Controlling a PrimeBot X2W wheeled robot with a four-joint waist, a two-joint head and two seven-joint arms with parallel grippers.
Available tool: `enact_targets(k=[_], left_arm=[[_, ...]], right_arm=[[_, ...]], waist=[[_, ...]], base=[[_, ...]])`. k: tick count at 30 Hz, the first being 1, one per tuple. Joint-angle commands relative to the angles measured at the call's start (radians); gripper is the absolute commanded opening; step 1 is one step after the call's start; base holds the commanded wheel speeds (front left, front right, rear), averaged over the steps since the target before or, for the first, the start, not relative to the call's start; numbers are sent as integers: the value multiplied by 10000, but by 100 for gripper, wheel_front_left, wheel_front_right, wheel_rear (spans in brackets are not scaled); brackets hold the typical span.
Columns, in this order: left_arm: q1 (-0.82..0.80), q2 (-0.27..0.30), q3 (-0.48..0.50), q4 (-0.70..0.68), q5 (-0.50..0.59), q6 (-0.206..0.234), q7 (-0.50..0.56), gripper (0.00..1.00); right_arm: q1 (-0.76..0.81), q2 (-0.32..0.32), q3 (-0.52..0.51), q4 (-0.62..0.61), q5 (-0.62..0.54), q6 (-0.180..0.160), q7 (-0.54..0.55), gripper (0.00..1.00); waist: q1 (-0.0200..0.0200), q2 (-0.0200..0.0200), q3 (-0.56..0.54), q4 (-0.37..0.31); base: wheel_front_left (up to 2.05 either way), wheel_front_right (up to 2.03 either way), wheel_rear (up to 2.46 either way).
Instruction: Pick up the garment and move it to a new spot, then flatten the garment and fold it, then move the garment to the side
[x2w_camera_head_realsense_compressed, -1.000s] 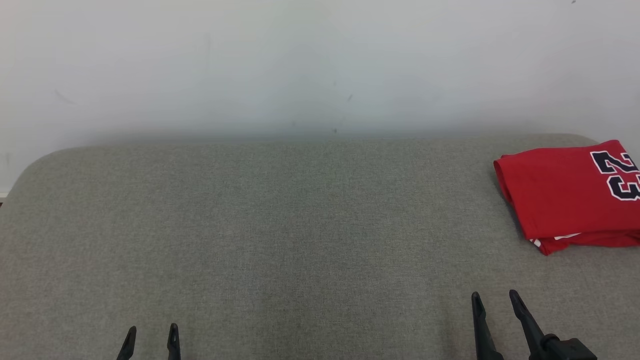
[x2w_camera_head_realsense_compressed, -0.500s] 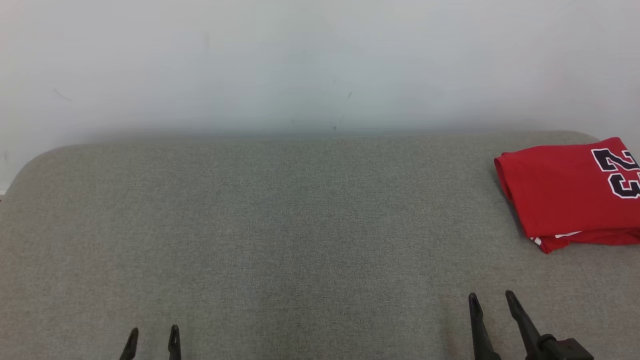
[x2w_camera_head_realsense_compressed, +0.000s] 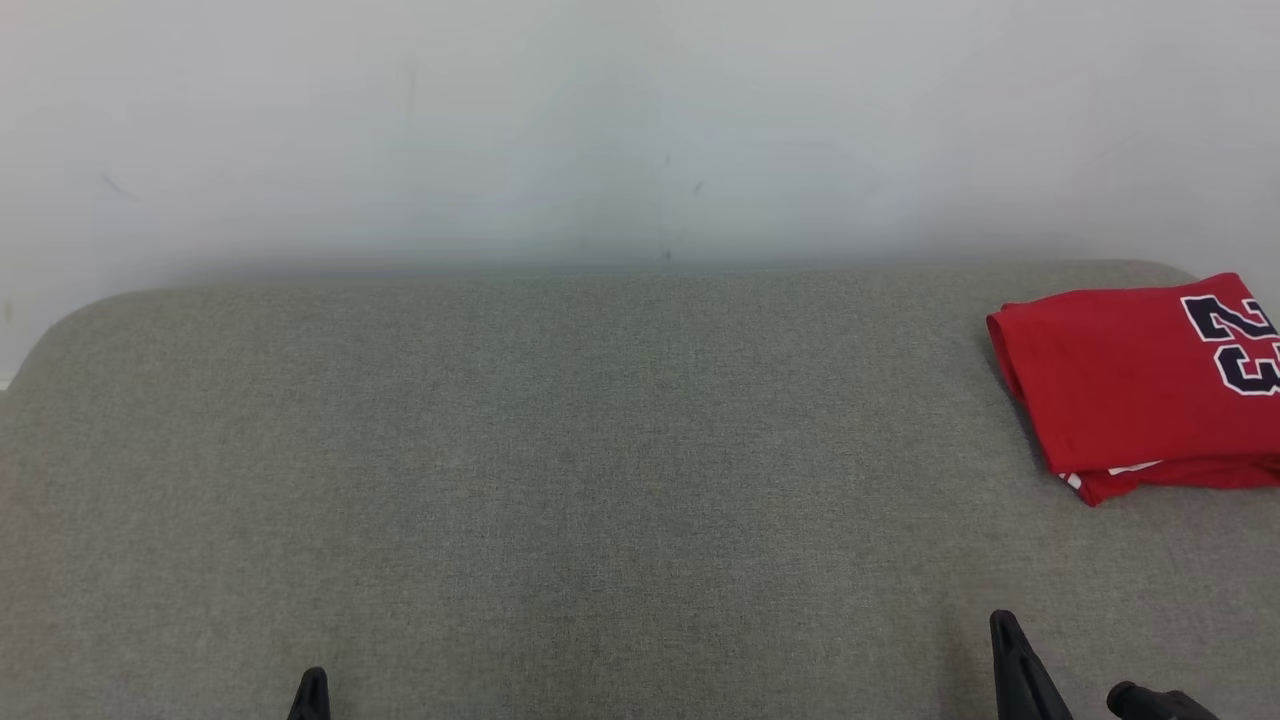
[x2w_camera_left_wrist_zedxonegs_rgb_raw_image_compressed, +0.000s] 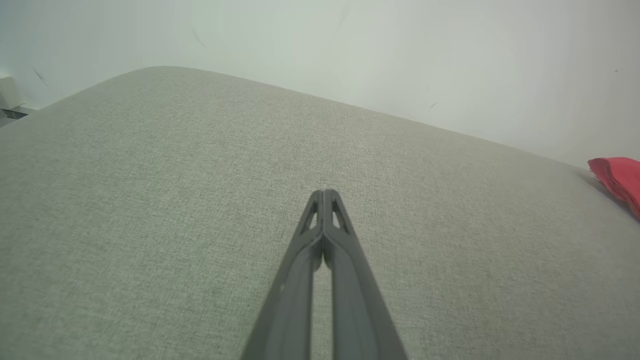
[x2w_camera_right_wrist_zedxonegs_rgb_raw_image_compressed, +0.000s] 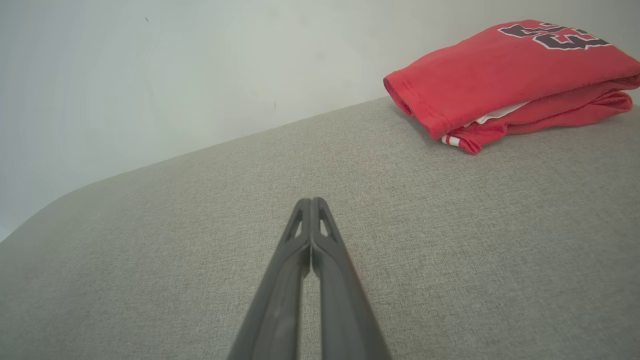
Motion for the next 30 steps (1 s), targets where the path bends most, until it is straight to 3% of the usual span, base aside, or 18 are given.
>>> enact_targets(k=[1,30], left_arm=[[-298,44,-23,-93,-461,11,73,0],[-1294,87,-317,247,-5243,7,1084,0]], right_arm=[[-230,-51,-82,-186,464,-2,76,0],[-651,-148,-713,-330,5239,-6,1269,0]], waist=[[0,0,1,-3],[0,0,39,-64]], base=[[0,0,0],[0,0,0]])
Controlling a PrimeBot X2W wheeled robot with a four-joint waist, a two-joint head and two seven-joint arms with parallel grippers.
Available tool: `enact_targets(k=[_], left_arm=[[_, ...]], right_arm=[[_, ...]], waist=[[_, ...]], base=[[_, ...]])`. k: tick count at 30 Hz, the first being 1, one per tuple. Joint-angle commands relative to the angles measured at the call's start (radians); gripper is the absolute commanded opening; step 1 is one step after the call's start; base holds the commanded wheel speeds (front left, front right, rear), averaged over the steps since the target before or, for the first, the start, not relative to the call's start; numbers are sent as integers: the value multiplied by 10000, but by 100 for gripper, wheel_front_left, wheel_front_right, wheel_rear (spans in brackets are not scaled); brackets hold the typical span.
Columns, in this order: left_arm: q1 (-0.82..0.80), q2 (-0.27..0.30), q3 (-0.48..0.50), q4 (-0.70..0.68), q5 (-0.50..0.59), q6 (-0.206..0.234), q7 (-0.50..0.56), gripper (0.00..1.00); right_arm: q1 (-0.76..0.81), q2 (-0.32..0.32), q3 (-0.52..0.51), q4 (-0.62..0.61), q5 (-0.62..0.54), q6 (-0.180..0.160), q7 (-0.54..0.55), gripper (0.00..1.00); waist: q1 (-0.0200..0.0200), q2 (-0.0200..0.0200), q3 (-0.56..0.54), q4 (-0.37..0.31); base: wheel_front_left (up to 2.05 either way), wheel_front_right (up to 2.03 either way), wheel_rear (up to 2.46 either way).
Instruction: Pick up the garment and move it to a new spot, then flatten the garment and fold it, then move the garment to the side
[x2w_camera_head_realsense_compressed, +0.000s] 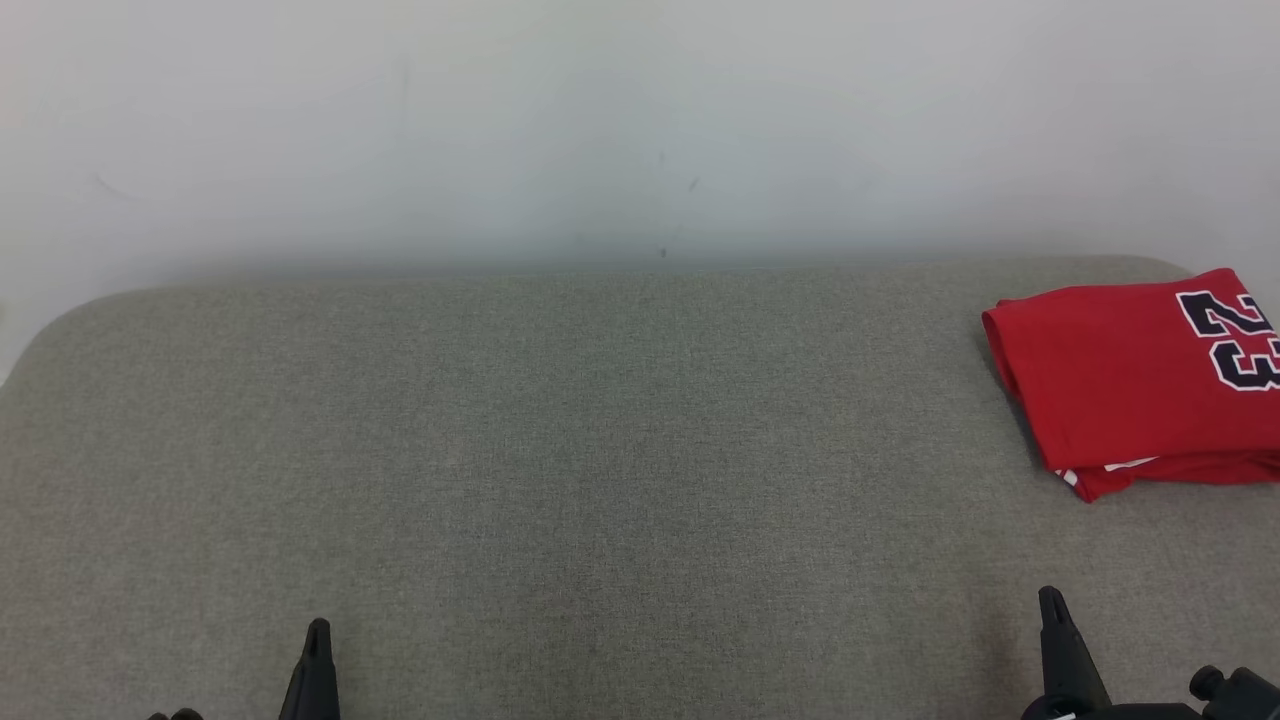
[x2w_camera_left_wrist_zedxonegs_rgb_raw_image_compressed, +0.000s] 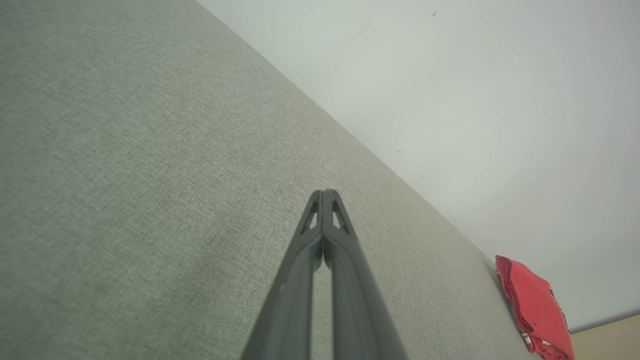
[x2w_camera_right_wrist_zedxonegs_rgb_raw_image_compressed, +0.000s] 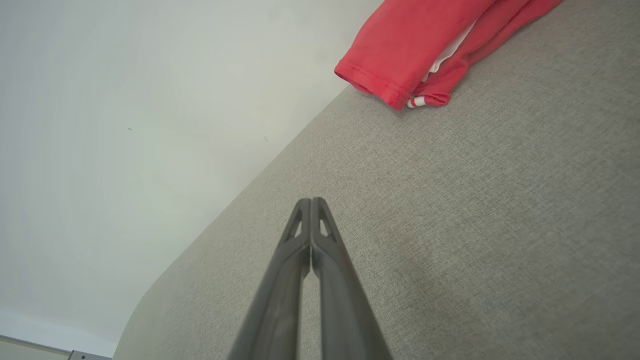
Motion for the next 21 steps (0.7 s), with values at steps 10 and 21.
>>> enact_targets(k=[10,21], left_arm=[[-490,67,-72,9,-1432,6,312,0],[-760,67,-143,93,-2750,7,602,0]], right_arm=[[-322,-91,-232,-179,1442,-8,354,0],[-446,-102,-428,-217,2751,-10,707,0]], waist=[[0,-1,13,-20],[0,-1,27,-43]], base=[[0,0,0],[0,0,0]])
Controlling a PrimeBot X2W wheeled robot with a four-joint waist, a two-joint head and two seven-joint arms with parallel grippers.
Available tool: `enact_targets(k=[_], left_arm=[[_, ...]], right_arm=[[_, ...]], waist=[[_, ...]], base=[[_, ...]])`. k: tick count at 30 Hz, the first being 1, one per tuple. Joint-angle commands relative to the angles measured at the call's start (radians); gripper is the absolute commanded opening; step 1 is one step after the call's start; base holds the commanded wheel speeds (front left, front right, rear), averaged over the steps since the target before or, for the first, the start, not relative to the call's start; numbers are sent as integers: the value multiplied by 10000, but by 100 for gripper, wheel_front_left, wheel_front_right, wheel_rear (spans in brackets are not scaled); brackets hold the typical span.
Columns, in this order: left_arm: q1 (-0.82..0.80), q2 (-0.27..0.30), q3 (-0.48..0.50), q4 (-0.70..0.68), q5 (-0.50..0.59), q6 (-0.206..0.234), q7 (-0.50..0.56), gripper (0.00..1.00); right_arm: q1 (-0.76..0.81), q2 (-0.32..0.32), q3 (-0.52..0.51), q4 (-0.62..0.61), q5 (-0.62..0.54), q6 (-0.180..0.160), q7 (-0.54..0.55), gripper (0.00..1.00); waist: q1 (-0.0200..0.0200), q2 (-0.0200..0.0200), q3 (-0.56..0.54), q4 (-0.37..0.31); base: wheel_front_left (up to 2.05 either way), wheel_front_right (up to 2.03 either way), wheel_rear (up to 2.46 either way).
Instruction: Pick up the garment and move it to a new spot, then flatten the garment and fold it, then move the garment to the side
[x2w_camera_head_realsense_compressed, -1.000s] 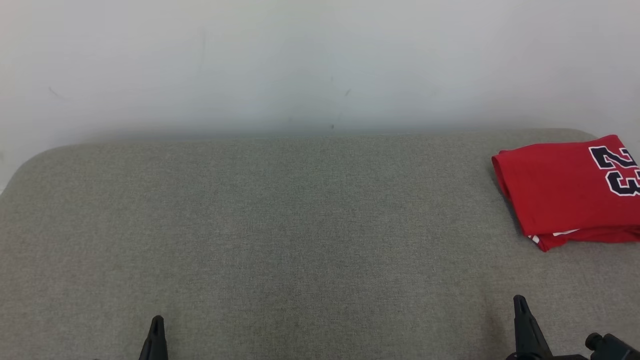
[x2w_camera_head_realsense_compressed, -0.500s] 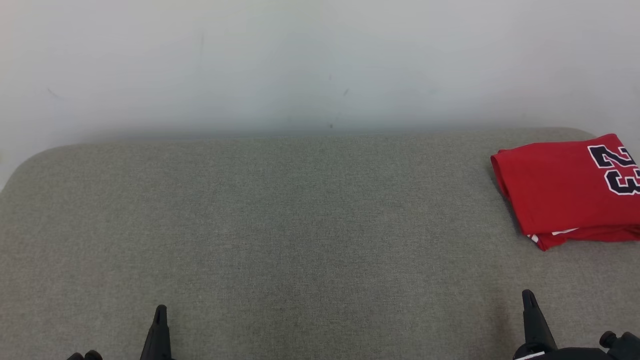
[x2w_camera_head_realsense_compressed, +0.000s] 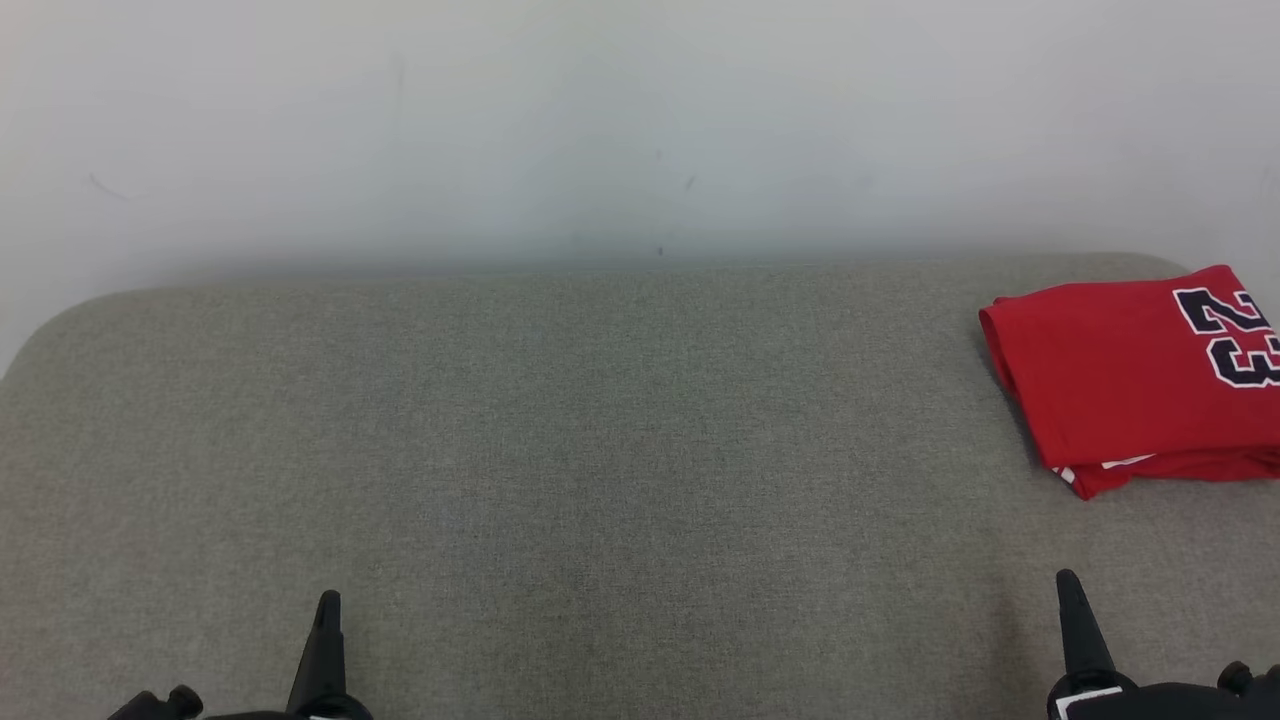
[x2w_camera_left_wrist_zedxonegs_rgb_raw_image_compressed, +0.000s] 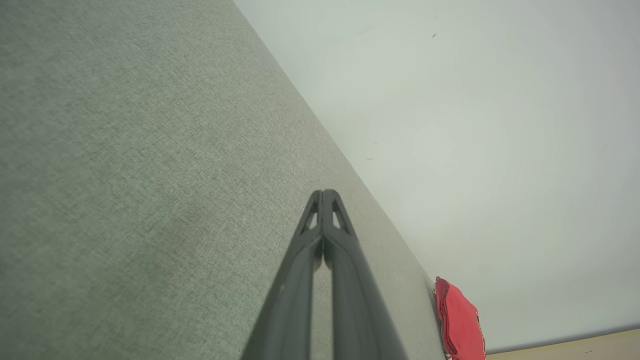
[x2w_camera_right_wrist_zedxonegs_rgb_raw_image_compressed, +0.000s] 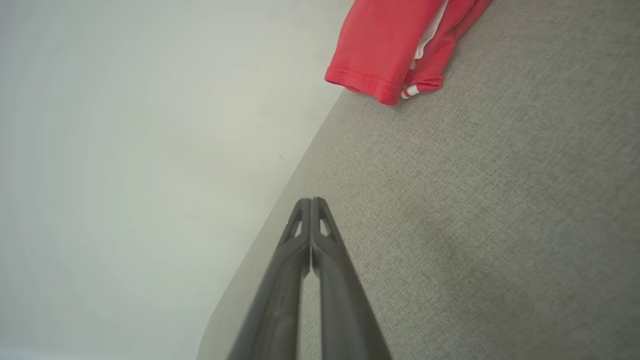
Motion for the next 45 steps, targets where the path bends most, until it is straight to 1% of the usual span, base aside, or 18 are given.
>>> enact_targets(k=[1,20,45], left_arm=[[-233,53,-11,-56,-233,7,45,0],[-654,48,-114,92,-2316,10,509,0],[-1077,39,-206,237,-4346,12,989,0]], right_arm=[[-170,-71,-54,-128,226,-10,41,0],[-347,-71,-379,-177,2280,-13,613,0],[-519,-56,-721,-219,4310,-17,1195,0]], waist=[[0,0,1,-2],[0,0,27,-44],[0,0,58,-96]], base=[[0,0,0],[0,0,0],[0,0,0]])
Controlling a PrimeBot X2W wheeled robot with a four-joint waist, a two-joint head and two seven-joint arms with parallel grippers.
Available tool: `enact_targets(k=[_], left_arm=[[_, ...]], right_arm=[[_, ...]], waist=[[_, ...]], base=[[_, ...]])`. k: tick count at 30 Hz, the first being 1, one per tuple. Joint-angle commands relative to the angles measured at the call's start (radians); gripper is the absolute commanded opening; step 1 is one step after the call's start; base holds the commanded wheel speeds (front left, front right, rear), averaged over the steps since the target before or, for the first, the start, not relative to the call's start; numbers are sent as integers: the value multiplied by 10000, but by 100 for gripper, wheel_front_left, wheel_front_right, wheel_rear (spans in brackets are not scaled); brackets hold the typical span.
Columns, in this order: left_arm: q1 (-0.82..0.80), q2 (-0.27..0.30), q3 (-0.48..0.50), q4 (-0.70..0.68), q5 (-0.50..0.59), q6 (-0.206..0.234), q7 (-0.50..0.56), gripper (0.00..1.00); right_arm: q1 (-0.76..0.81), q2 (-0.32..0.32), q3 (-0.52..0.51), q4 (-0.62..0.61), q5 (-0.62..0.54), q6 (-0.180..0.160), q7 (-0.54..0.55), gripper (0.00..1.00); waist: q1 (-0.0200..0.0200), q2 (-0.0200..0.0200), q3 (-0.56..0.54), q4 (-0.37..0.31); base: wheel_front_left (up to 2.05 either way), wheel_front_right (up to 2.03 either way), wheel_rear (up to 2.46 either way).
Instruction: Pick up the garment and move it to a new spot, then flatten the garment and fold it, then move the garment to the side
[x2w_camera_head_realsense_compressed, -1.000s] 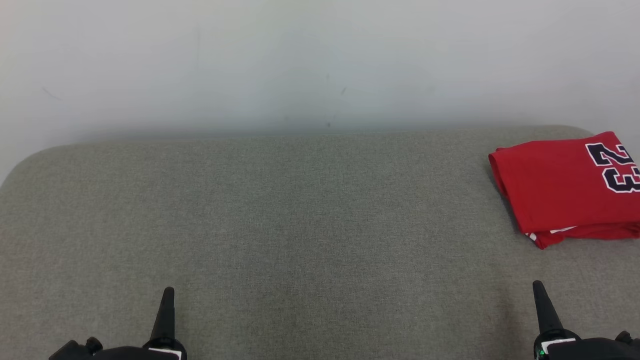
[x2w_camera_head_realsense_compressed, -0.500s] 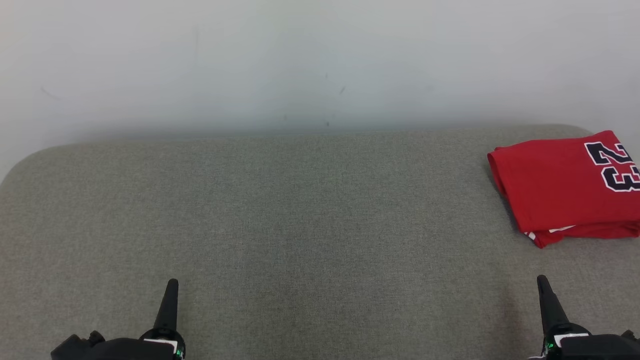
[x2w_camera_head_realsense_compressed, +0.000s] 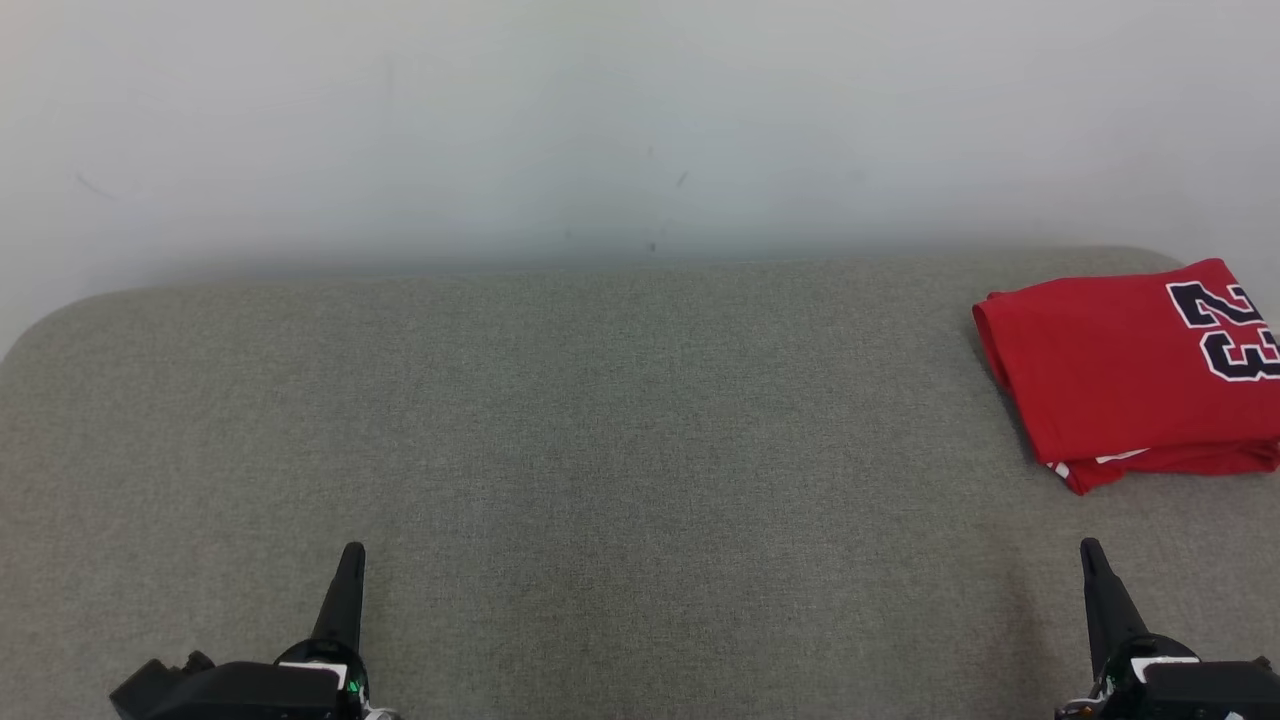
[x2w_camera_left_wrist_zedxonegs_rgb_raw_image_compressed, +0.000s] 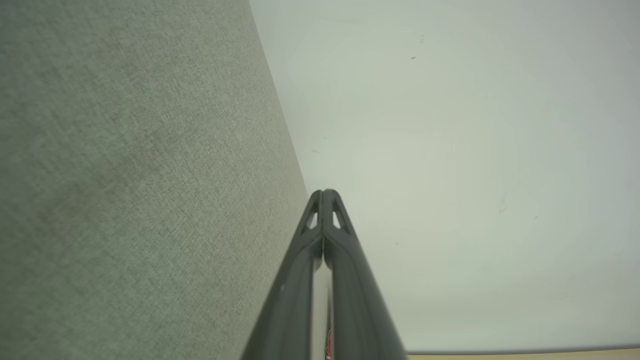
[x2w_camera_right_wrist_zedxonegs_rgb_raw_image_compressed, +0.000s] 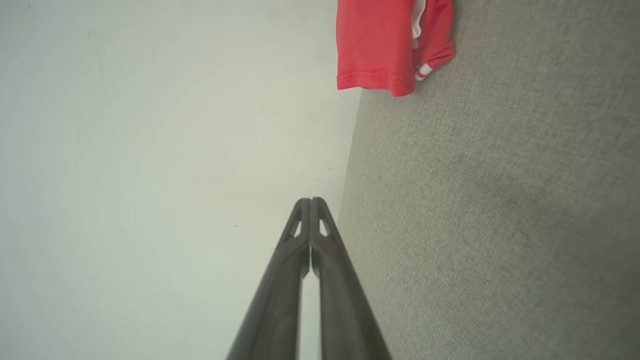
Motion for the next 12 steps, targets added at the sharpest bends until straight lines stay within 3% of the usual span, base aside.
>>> enact_targets(k=[1,12], left_arm=[[-197,31,-8,2,-207,9,70,0],[-360,27,-46,62,-1032,10,256,0]], right_arm=[[-77,-39,-57,-57,222,-17,74,0],[-166,-26,-194,-73,1020,-19,297,0]], waist=[[-1,-1,1,-3],[-1,-1,16,-26]], base=[[0,0,0],[0,0,0]])
